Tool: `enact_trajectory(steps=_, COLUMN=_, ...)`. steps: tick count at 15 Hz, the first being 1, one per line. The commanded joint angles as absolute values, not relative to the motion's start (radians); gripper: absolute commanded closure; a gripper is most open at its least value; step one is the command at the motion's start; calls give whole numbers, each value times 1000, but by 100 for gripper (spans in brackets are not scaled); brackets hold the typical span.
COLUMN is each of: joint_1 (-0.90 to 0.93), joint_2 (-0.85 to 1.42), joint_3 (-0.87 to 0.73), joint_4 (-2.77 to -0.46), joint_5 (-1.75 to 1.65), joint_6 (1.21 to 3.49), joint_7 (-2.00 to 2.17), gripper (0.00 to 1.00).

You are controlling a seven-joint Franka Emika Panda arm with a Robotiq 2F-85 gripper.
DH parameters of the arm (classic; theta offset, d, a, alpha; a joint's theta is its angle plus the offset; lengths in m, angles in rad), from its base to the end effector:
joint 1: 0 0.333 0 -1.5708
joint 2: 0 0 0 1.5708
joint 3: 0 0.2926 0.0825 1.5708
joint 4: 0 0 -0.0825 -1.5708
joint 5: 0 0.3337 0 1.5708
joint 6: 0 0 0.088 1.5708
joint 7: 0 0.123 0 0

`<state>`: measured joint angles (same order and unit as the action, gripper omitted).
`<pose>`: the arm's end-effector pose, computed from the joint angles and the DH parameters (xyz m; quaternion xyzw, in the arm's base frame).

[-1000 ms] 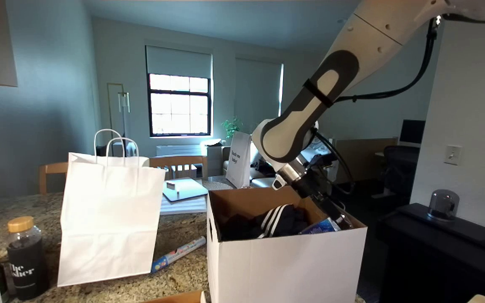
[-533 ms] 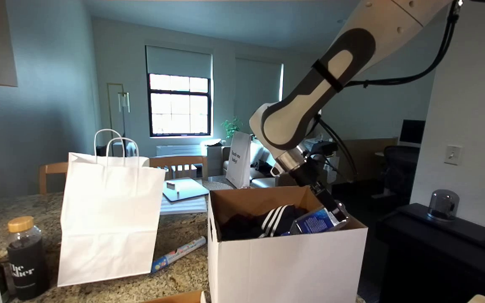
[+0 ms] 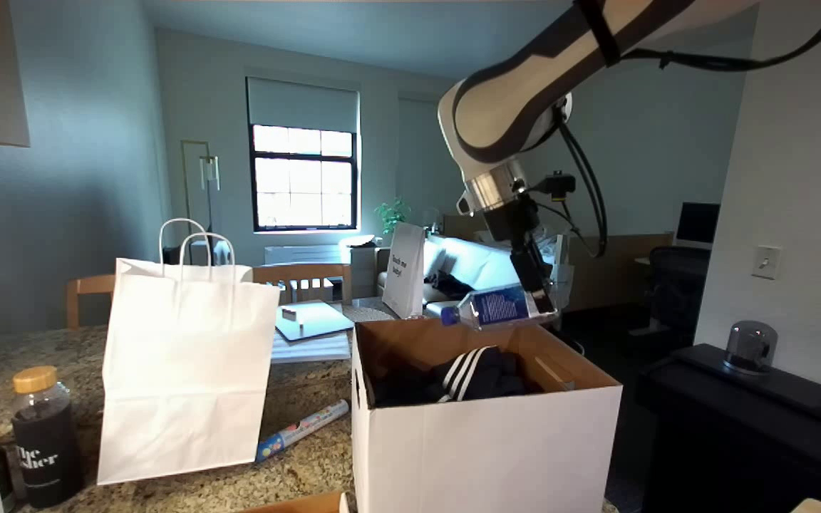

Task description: Remove three empty water bottles from the white storage box

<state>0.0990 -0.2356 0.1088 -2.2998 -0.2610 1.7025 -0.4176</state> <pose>0.3829 0.0524 0.4087 0.9152 0.3341 -0.1929 0.1163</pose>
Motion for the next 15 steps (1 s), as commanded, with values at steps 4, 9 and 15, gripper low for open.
enact_trajectory(steps=4, joint_1=169, joint_2=-411, joint_3=140, joint_4=-2266, joint_5=-167, joint_6=1807, joint_7=-250, gripper=56)
enact_trajectory(steps=9, joint_1=243, joint_2=-437, joint_3=249, joint_4=-2290, joint_5=-129, joint_6=2058, joint_7=-15, gripper=56)
enact_trajectory(steps=15, joint_1=275, joint_2=-186, joint_3=434, joint_4=-2218, joint_5=-225, joint_6=2247, joint_7=156, gripper=56)
